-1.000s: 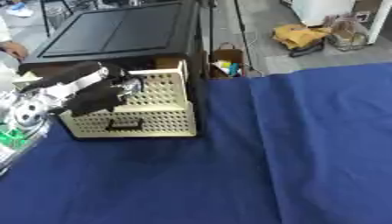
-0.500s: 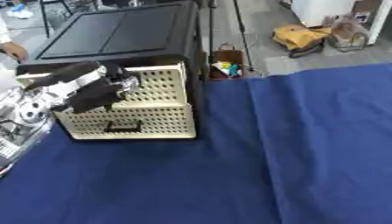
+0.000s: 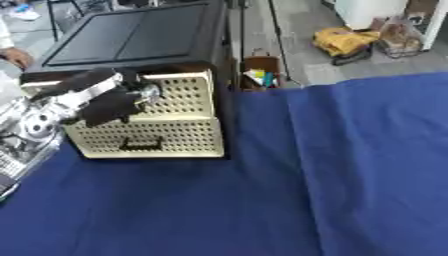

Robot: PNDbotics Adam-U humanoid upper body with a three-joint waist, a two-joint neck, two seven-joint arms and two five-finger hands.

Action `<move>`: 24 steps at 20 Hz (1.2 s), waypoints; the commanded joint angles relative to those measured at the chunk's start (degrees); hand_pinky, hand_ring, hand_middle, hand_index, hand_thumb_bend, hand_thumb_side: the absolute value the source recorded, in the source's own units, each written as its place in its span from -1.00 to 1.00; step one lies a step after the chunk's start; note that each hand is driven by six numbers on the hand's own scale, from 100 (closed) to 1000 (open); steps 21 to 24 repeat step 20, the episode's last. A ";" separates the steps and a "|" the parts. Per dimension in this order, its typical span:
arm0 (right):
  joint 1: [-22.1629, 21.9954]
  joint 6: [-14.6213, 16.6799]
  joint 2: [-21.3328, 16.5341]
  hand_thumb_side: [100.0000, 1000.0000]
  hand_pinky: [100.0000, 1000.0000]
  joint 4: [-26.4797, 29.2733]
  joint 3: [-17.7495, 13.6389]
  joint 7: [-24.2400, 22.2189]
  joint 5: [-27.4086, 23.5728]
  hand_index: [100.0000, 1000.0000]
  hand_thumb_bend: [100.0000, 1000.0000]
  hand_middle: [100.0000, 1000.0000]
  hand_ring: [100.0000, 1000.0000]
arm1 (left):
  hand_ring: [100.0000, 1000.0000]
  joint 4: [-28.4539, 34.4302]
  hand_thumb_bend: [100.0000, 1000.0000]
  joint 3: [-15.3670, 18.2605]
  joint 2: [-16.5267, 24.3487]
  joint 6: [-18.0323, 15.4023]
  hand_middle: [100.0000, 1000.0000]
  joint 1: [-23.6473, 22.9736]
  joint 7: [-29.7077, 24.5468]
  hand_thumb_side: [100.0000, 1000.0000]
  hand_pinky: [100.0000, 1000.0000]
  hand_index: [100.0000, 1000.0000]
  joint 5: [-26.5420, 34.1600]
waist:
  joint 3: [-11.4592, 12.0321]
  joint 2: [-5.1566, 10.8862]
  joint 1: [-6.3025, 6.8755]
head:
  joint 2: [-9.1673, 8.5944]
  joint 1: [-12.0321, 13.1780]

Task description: Pick up objects from table and place into drawer.

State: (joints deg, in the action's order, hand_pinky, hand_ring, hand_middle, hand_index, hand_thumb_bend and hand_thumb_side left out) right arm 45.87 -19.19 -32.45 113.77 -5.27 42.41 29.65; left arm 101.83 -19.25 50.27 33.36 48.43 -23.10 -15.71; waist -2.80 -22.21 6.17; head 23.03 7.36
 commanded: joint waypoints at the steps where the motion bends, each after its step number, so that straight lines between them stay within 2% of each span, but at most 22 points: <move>1: 1.06 -0.53 -0.63 1.00 0.65 0.82 -0.14 0.37 -0.13 0.44 -1.00 0.06 0.68 | -0.12 -0.79 -1.00 0.77 0.77 -0.21 0.60 0.98 -0.30 1.00 -0.91 0.87 -0.21 | 0.04 1.07 -0.54 | -0.82 0.23; 4: 0.94 -0.58 -0.60 1.00 0.65 0.82 -0.23 0.41 -0.13 0.44 -1.00 0.06 0.68 | -0.11 0.77 -1.00 0.82 0.79 -0.73 0.43 0.50 -1.29 1.00 -0.87 0.75 1.02 | 0.16 1.23 -0.76 | -0.74 0.21; 7: 0.61 -0.66 -0.54 1.00 0.65 0.82 -0.46 0.62 -0.12 0.44 -1.00 0.06 0.68 | -0.08 5.88 -1.00 1.57 1.58 -0.99 0.30 -1.09 -3.80 1.00 -0.81 0.64 2.81 | 0.39 1.69 -1.03 | -0.61 0.06; 9: 0.29 -0.71 -0.42 1.00 0.65 0.82 -0.61 0.79 -0.10 0.44 -1.00 0.06 0.67 | -0.07 10.14 -1.00 2.91 2.24 -0.87 0.25 -2.19 -5.91 1.00 -0.80 0.59 3.34 | 0.61 2.19 -1.21 | -0.54 -0.08; 11: -0.06 -0.73 -0.21 1.00 0.65 0.82 -0.75 0.98 -0.08 0.44 -1.00 0.07 0.67 | -0.06 12.13 -1.00 4.80 2.33 -2.35 0.24 -2.27 -5.86 1.00 -0.80 0.60 2.63 | 0.88 2.82 -1.45 | -0.49 -0.26; 13: -0.35 -0.72 0.03 1.00 0.65 0.82 -0.82 1.09 -0.06 0.44 -1.00 0.07 0.67 | -0.04 12.61 -1.00 6.29 2.09 -5.40 0.20 -1.98 -3.27 1.00 -0.75 0.62 1.39 | 1.16 3.44 -1.73 | -0.52 -0.39; 16: -0.63 -0.64 0.39 1.00 0.65 0.82 -0.95 1.34 0.10 0.44 -1.00 0.08 0.67 | -0.10 12.74 -1.00 7.37 1.72 -10.36 0.08 -1.60 2.55 1.00 -0.80 0.52 1.00 | 1.44 4.45 -2.24 | -0.63 -0.53; 18: -0.79 -0.61 0.57 1.00 0.65 0.82 -1.04 1.53 0.23 0.44 -1.00 0.08 0.67 | -0.15 12.75 -1.00 7.93 1.38 -12.52 0.02 -1.45 6.07 1.00 -0.85 0.47 1.56 | 1.59 5.05 -2.54 | -0.54 -0.64; 20: -0.93 -0.53 0.77 1.00 0.65 0.82 -1.13 1.74 0.38 0.44 -1.00 0.09 0.67 | -0.22 12.76 -1.00 9.20 0.62 -13.50 -0.08 -1.43 10.88 1.00 -0.94 0.41 3.47 | 1.84 5.62 -2.81 | -0.43 -0.83; 24: -0.93 -0.53 0.77 1.00 0.65 0.82 -1.13 1.74 0.38 0.44 -1.00 0.09 0.67 | -0.22 12.76 -1.00 9.20 0.62 -13.50 -0.08 -1.43 10.88 1.00 -0.94 0.41 3.47 | 1.84 5.62 -2.81 | -0.43 -0.83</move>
